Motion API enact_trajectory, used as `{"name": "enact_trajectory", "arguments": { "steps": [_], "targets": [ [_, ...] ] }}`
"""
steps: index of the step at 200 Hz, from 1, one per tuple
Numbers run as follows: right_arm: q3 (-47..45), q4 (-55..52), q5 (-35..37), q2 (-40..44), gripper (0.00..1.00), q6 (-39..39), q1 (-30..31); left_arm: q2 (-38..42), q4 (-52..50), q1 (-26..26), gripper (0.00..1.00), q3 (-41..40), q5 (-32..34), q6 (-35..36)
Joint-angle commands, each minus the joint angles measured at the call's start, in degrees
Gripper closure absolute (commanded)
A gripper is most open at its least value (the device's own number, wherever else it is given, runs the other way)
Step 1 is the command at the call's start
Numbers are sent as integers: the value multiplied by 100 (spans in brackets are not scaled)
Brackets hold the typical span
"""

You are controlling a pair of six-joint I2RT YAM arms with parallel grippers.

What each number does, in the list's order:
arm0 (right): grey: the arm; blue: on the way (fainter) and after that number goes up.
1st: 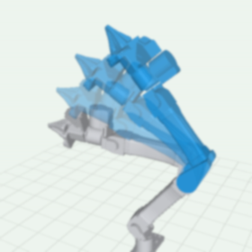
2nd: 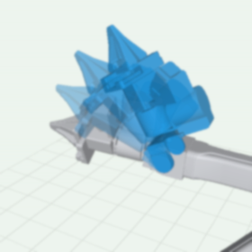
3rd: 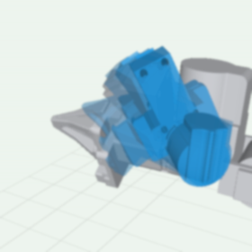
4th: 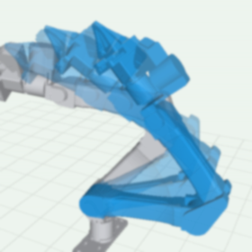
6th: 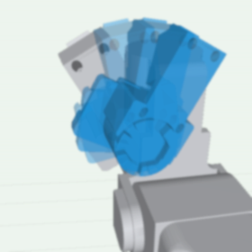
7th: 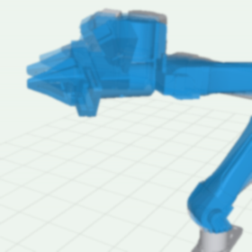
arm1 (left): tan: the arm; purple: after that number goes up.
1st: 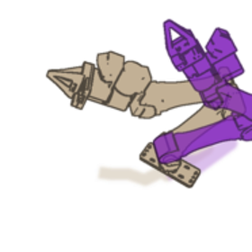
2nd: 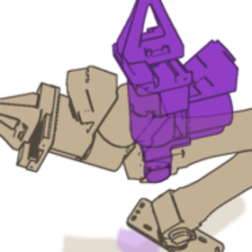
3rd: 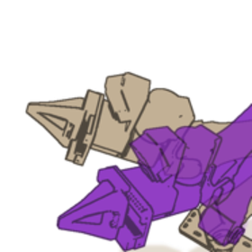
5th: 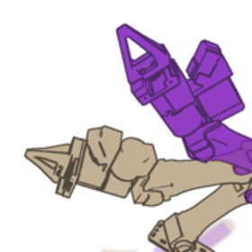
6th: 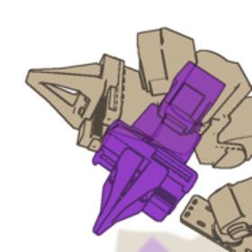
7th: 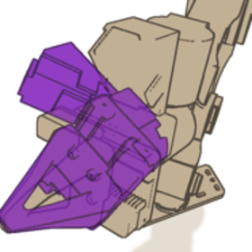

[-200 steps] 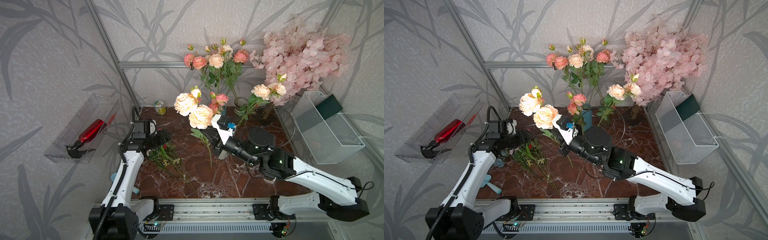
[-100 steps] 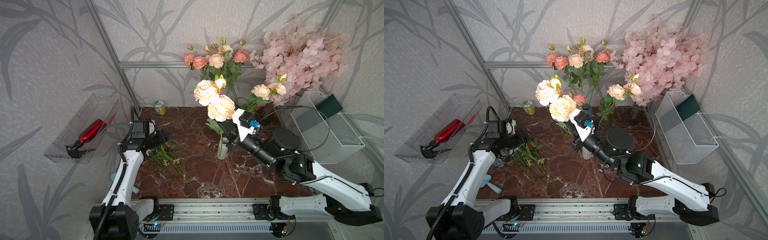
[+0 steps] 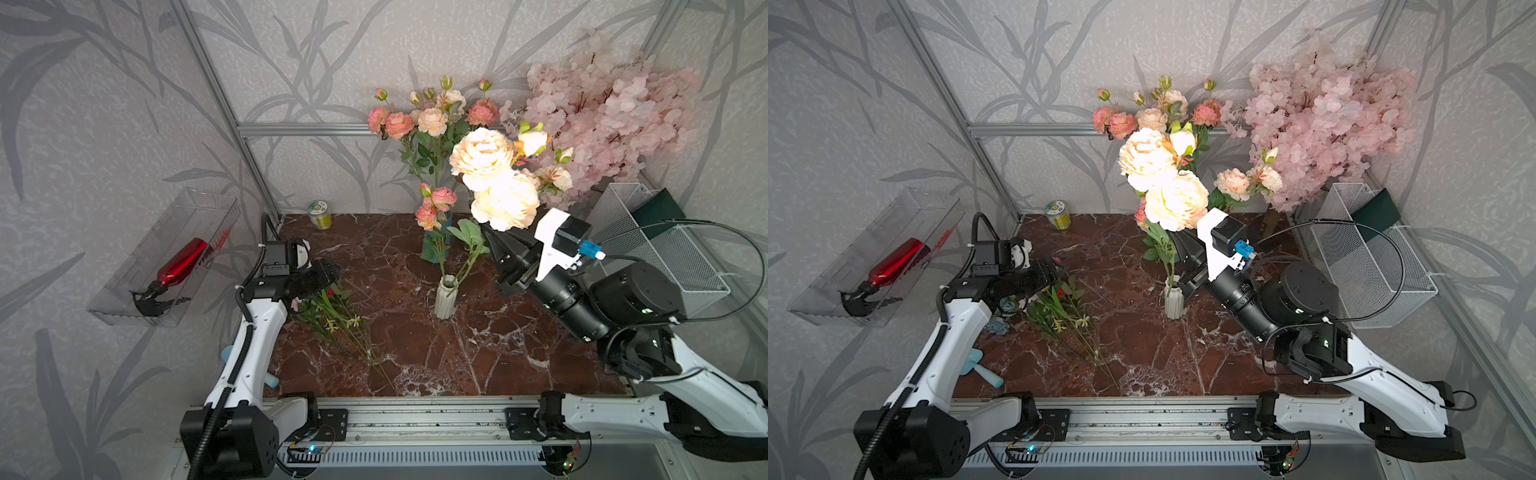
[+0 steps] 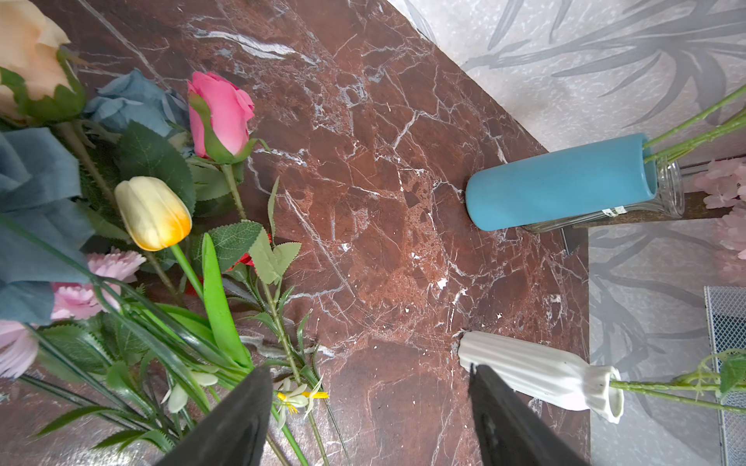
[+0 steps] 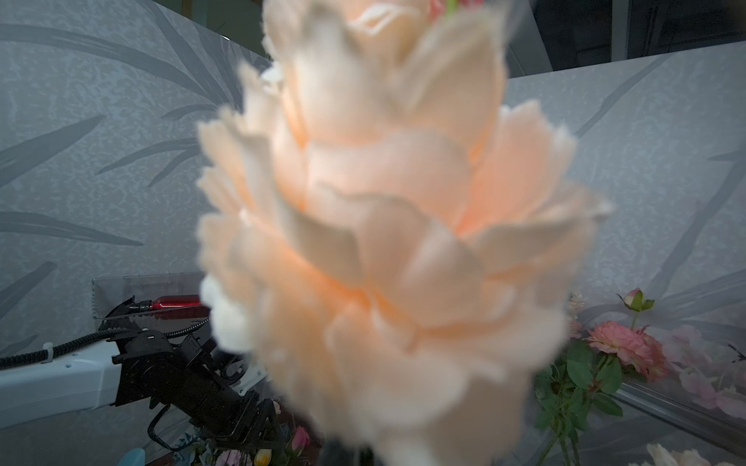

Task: Place the pink flowers into the vase
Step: Pick up the flower at the center of the board, then place the flower in the vase.

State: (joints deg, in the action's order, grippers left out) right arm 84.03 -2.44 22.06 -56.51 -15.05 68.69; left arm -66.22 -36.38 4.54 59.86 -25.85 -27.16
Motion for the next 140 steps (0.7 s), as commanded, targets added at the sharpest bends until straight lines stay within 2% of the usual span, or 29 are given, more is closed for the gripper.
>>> {"name": "enact_trajectory", "arguments": {
  "steps": [1,140],
  "targets": [
    [-26,305,57,79,100,-95,24,2,48,46,22,70,-118,18],
    [-116,477,156,71,100,-344,26,-7,61,104,22,35,-153,0]
  ]
}}
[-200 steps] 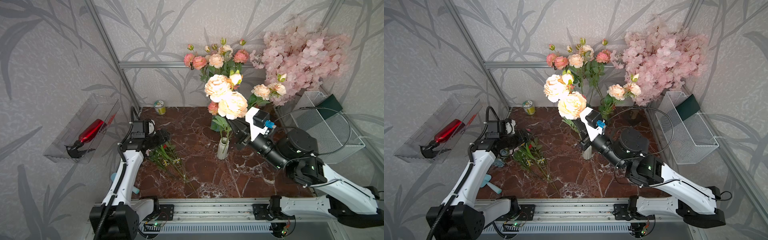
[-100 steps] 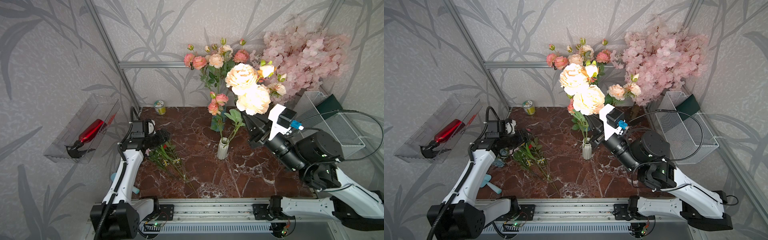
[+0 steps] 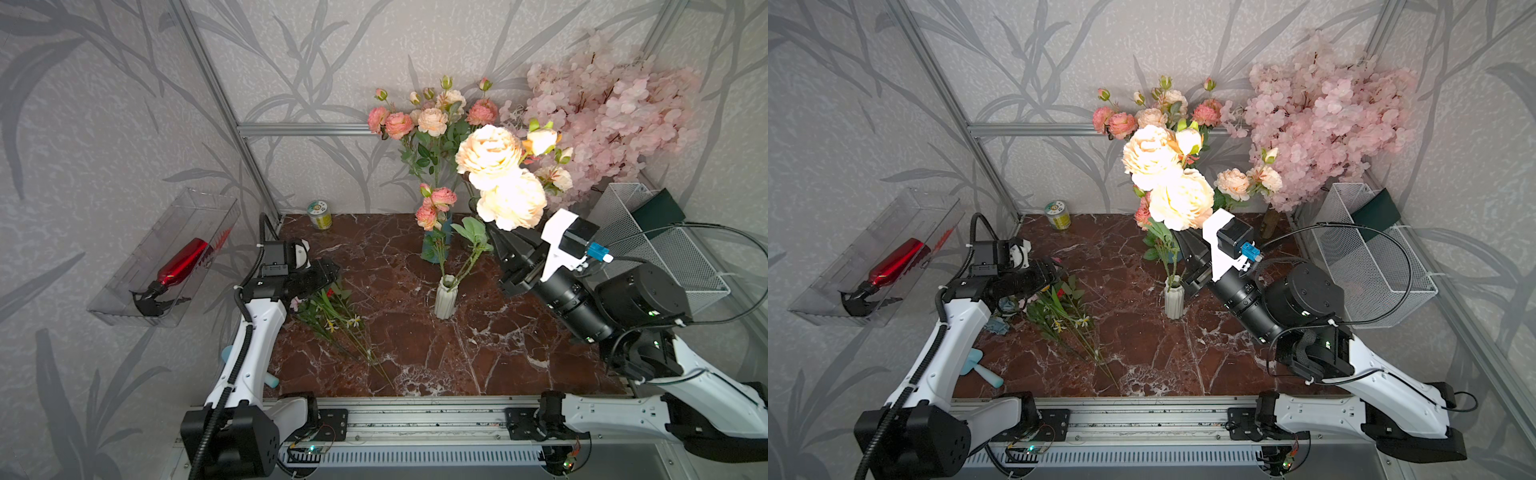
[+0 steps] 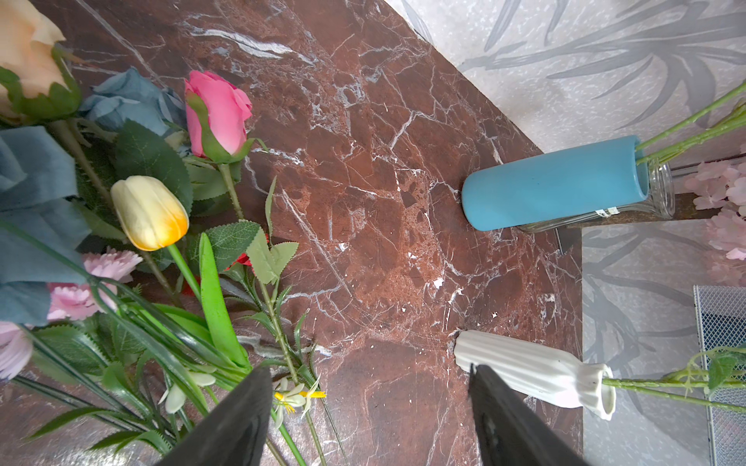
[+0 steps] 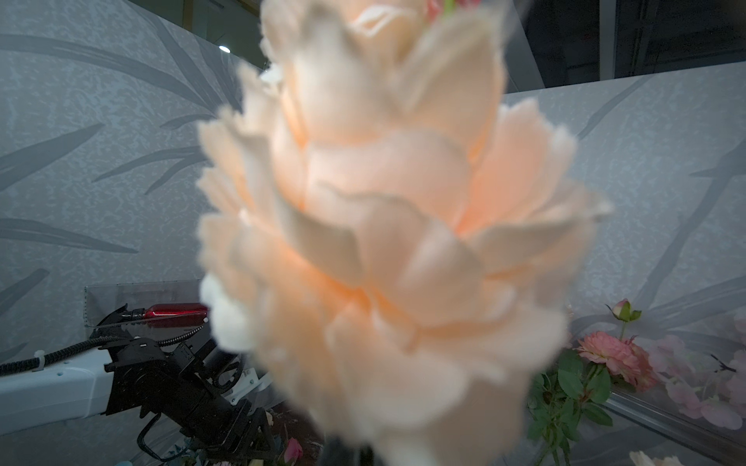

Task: Place the pink flowers into the vase
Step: Place the flower in the vase.

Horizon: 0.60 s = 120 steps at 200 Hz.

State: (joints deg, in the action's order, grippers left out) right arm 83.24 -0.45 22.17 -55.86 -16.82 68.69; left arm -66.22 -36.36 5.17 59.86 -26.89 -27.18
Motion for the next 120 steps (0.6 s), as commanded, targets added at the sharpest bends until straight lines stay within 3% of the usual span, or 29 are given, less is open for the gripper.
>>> {"name": "enact_trajectory", "arguments": {
  "steps": [1,120],
  "targets": [
    [-37,284,150,0,100,-170,24,-2,59,39,22,35,-46,2],
    [-281,877,674,-311,100,-755,-12,7,90,95,22,13,-110,-14]
  ]
}}
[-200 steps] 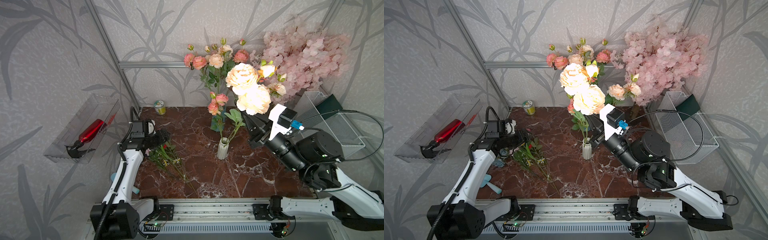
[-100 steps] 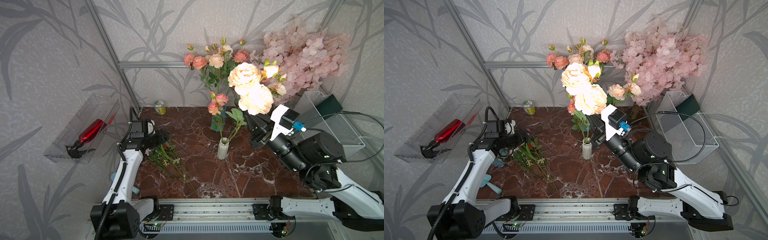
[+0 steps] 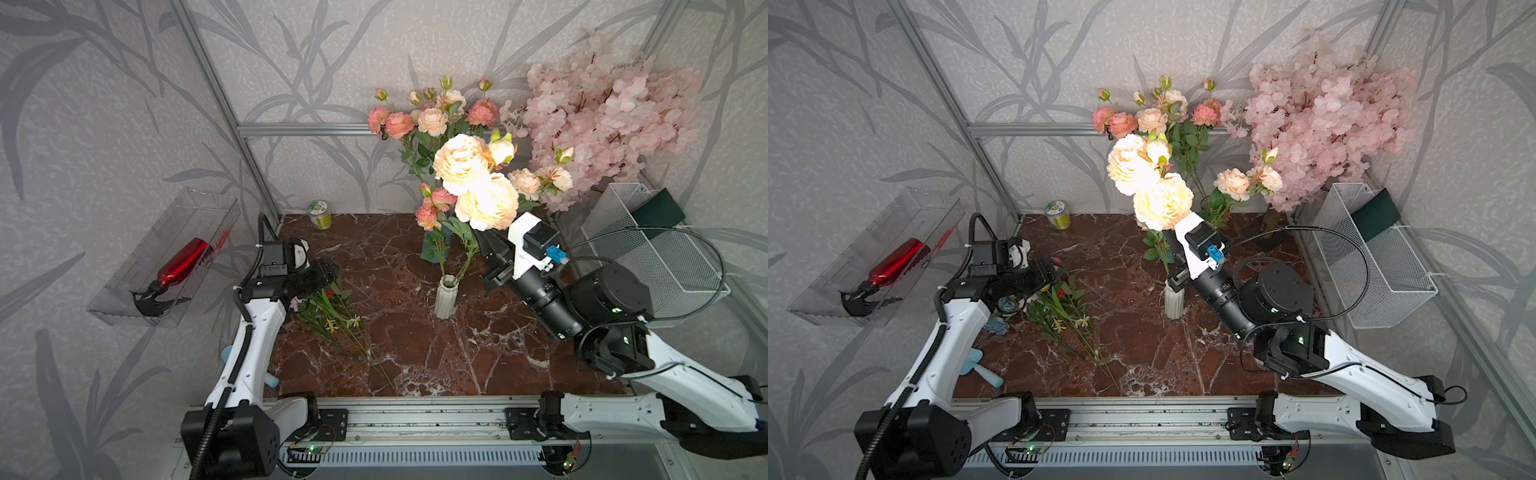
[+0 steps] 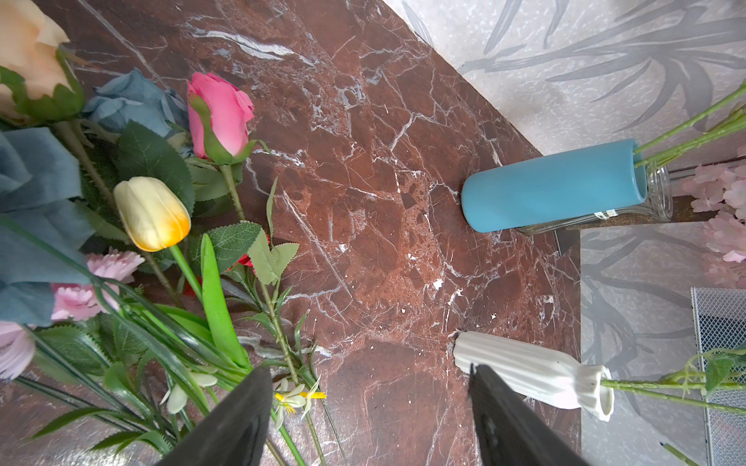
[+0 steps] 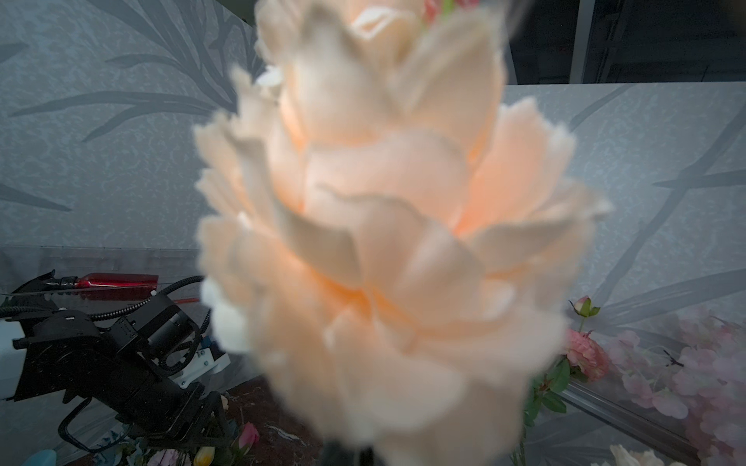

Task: Place the pink flowers into the vase
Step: Place the flower in the vase.

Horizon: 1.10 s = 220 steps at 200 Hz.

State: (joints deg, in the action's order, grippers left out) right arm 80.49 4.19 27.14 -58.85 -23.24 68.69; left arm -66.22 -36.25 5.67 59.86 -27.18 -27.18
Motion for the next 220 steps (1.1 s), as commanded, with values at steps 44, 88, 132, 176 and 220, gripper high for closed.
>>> {"name": "enact_trajectory", "arguments": {
  "steps": [44,88,132,176,220],
  "targets": [
    [135,24,-95,-120,100,492,-481,12,92,64,22,0,-121,-15],
    [189,-104,-233,-204,100,695,-686,30,102,68,22,-9,-146,-24],
    [55,-253,-723,-156,100,1381,-1296,28,118,69,22,-22,-183,-29],
    [-35,-209,-807,-145,100,1536,-1442,21,129,79,22,-27,-218,-33],
    [-130,-121,-932,-127,100,1661,-1578,28,137,77,22,-35,-231,-33]
  ]
}}
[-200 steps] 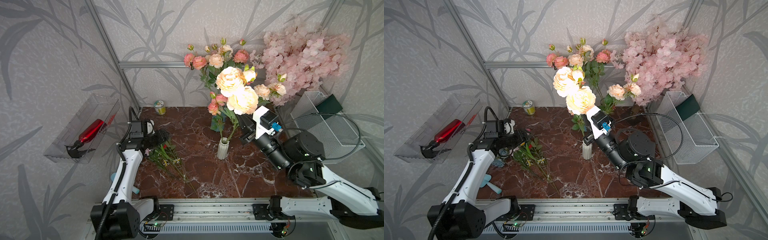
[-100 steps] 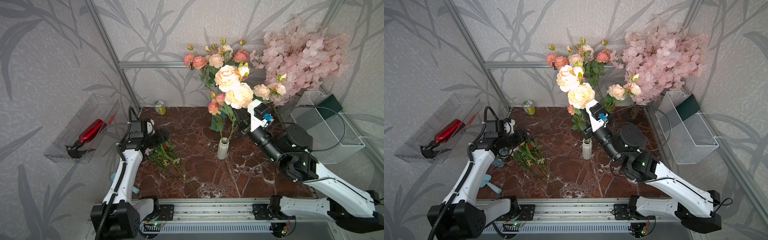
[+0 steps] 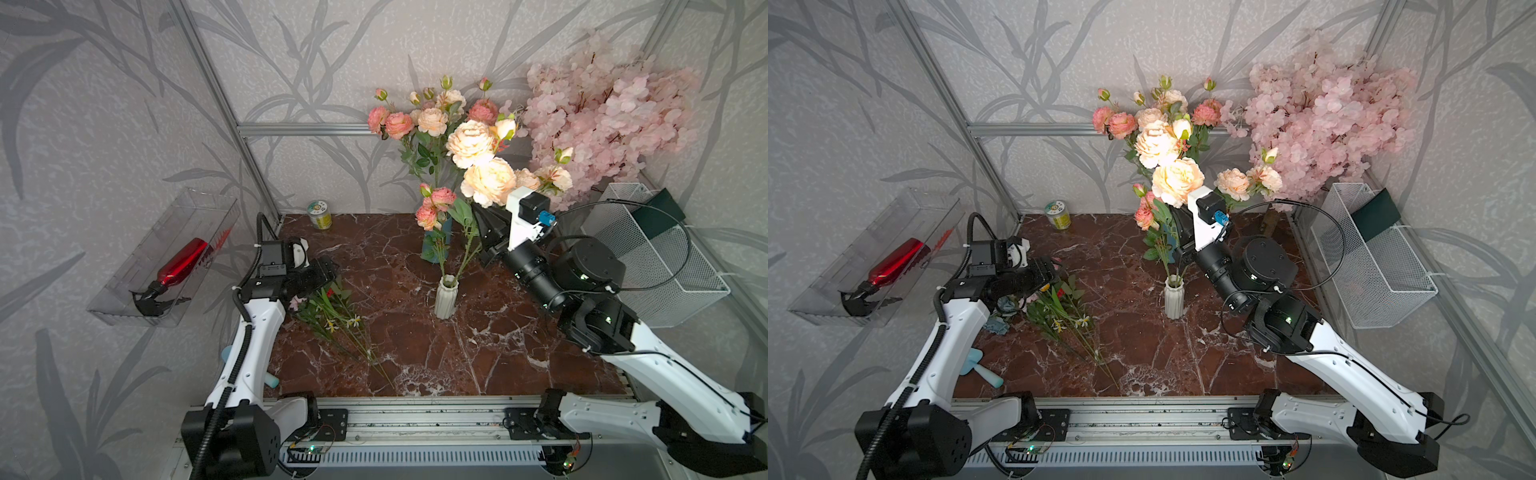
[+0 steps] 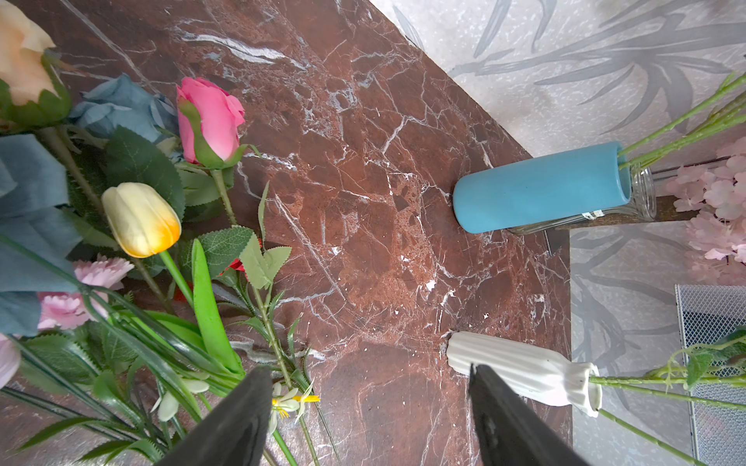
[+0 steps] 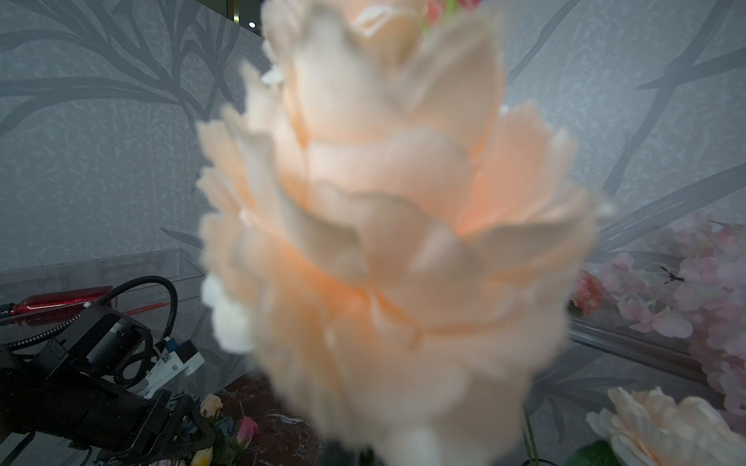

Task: Place the pink flowers into the vase
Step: Place the flower in the vase.

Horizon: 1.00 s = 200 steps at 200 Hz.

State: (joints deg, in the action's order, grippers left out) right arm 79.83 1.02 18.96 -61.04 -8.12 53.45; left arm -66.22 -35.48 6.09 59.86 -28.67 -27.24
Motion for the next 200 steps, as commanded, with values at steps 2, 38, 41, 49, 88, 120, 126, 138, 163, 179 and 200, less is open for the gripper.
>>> {"name": "enact_trajectory", "arguments": {
  "steps": [2,38,41,49,88,120,126,138,163,179,200],
  "targets": [
    [-71,197,-115,92,100,145,-54,29,62,33,22,-35,-79,-27],
    [-123,270,-109,75,100,142,-113,30,66,38,22,-38,-87,-25],
    [-130,269,-108,74,100,153,-122,30,60,36,22,-36,-89,-22],
    [-139,268,-129,66,100,197,-162,27,61,38,22,-35,-92,-26],
    [-237,324,-230,48,100,378,-349,14,74,48,22,-35,-95,-22],
    [-375,342,-399,39,100,607,-551,12,72,56,22,-36,-103,-25],
    [-409,355,-411,41,100,641,-583,11,76,58,22,-35,-104,-29],
    [-435,326,-486,23,100,737,-672,4,77,55,22,-35,-113,-35],
    [-508,283,-648,-13,100,950,-872,-1,77,55,22,-35,-128,-33],
    [-551,263,-757,-30,100,1080,-987,3,82,58,22,-44,-131,-35],
    [-589,220,-872,-79,100,1193,-1085,3,86,56,22,-44,-138,-41]
  ]
}}
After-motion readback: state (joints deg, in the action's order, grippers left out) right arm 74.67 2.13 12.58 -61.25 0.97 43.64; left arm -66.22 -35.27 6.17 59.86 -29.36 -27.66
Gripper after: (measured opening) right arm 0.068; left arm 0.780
